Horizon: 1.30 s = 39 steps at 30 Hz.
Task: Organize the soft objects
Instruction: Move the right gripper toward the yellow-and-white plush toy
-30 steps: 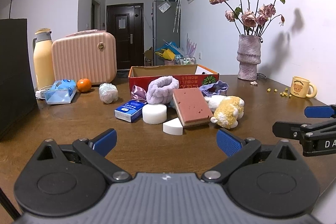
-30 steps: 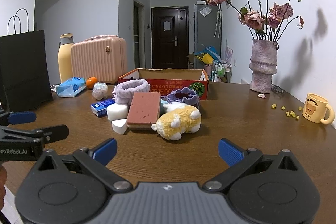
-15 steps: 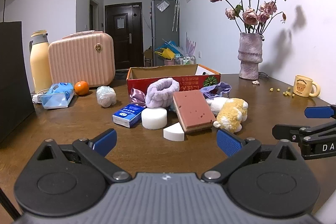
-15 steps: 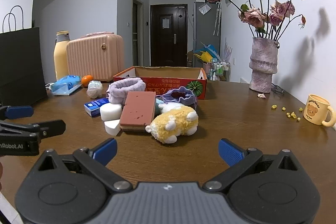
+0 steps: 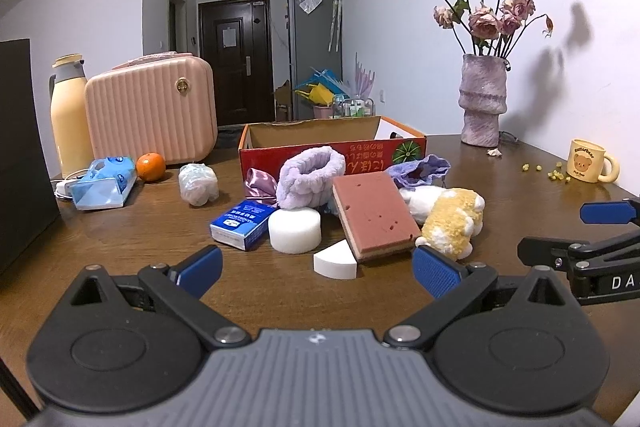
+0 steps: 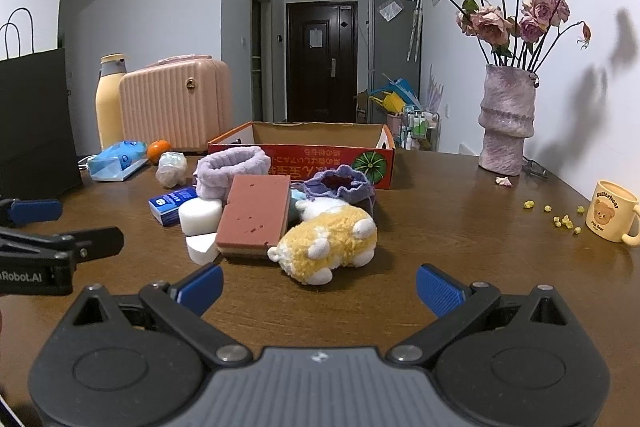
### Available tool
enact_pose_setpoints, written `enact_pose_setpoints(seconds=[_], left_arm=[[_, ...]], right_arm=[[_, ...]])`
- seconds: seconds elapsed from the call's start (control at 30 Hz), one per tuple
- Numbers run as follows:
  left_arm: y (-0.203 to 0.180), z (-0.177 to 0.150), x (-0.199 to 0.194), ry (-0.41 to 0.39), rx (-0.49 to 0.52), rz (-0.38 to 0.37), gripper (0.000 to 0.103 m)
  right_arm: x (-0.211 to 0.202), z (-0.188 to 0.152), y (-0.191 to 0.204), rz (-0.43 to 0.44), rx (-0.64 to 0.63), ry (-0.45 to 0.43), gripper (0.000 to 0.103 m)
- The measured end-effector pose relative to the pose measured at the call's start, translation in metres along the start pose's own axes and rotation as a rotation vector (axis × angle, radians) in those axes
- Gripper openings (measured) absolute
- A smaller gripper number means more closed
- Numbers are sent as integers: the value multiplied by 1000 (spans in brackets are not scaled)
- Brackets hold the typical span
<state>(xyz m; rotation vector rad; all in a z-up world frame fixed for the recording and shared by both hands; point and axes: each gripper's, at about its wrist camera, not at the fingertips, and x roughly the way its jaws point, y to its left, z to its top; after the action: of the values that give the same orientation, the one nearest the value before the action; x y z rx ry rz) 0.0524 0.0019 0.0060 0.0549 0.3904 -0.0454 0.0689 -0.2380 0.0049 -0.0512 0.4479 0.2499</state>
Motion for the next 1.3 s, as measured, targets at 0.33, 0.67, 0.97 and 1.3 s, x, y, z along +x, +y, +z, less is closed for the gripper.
enact_pose_setpoints(seconds=[0.33, 0.67, 0.97, 1.3], left_arm=[[3, 7, 21, 36, 2, 6, 103], [3, 13, 54, 101, 29, -2, 103], [-1, 17, 88, 172, 98, -19, 103], [-4, 13, 131, 252, 121, -39, 92]], right_arm=[[24, 8, -3, -4, -6, 27, 103], [51, 13, -5, 7, -26, 47, 103], [72, 17, -7, -1, -42, 58, 103], [92, 17, -15, -6, -18, 79, 103]])
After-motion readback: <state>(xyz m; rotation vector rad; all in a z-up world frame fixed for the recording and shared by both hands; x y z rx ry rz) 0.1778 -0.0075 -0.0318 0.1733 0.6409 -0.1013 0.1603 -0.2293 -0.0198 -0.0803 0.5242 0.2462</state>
